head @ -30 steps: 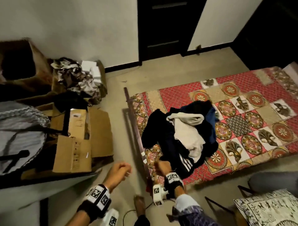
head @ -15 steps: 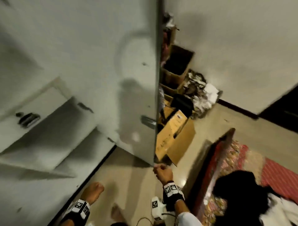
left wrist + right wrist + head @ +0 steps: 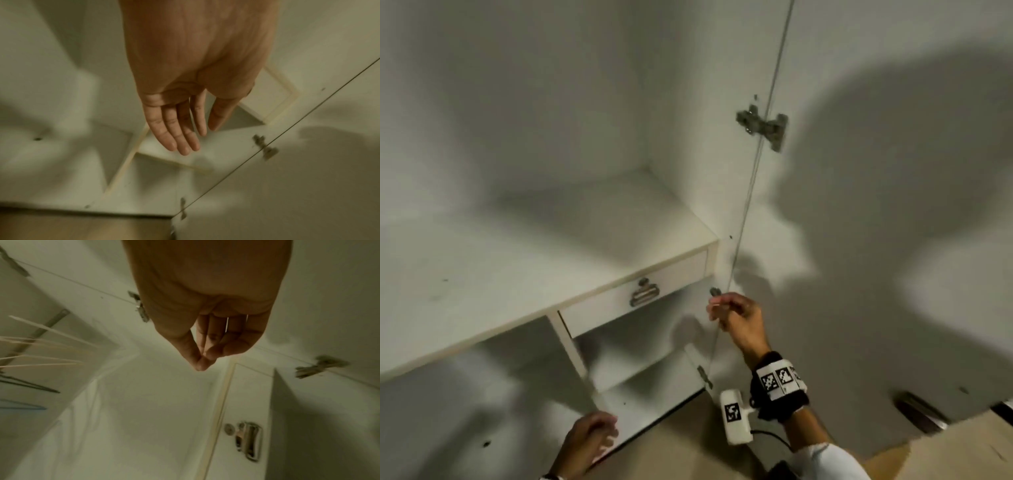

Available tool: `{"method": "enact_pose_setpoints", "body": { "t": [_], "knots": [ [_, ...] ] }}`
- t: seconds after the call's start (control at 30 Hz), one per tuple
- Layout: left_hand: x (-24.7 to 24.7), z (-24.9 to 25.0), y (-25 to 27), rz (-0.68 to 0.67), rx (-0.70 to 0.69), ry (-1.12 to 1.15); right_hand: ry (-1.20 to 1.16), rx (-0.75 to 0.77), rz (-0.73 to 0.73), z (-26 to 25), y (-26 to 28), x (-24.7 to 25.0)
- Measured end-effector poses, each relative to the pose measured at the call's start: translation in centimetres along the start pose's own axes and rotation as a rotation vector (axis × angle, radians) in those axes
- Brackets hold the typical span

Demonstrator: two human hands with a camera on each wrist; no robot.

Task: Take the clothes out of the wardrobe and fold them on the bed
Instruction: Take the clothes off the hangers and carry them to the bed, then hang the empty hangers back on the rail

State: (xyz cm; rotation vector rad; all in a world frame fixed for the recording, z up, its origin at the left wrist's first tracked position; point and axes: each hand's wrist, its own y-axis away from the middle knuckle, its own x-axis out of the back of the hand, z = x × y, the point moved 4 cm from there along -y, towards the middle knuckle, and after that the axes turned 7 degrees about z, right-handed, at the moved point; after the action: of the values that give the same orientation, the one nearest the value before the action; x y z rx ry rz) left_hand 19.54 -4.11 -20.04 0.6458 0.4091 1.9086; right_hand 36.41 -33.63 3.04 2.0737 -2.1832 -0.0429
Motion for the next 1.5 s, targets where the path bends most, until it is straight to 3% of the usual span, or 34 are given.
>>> {"method": "enact_pose_setpoints", "body": {
  "t": [0.1, 0.33, 0.47, 0.67, 0.87, 1.03, 1.17, 1.3, 1.5],
  "knots": [
    [2.7, 15.1, 3.2, 0.010, -0.316, -0.022, 0.013, 0.157, -0.053, -7.3, -2.8, -5.4],
    [12.6, 41.4, 6.5, 0.183, -0.864, 0.075, -0.011, 0.496, -0.054, -26.1, -7.8, -12.2],
    [14.9, 54.2, 10.8, 0.209, -1.115, -0.041, -0.030, 0.728, -0.041, -37.2, -9.4, -12.8],
    [15.7, 69.3, 16.5, 0.291, -1.341, -0.099, -0.179, 1.000, 0.054, -50.9, -12.1, -11.5],
    [17.2, 81.6, 23.6, 0.387, -1.416, 0.249, -0.335, 1.011, 0.087, -64.2, -13.4, -10.2],
    [18.3, 88.0, 27.2, 0.444, -1.374, 0.449, -0.248, 0.916, -0.126, -71.7, -12.9, -11.8],
    [18.3, 91.5, 26.9, 0.386, -1.246, 0.440, -0.140, 0.882, -0.301, -73.8, -13.4, -14.3],
    [17.6, 94.2, 25.8, 0.403, -1.164, 0.322, -0.092, 0.872, -0.369, -74.6, -14.1, -16.8],
    [14.5, 96.4, 23.9, 0.478, -1.297, 0.201, -0.115, 0.953, -0.336, -75.0, -15.4, -18.2]
  ]
}}
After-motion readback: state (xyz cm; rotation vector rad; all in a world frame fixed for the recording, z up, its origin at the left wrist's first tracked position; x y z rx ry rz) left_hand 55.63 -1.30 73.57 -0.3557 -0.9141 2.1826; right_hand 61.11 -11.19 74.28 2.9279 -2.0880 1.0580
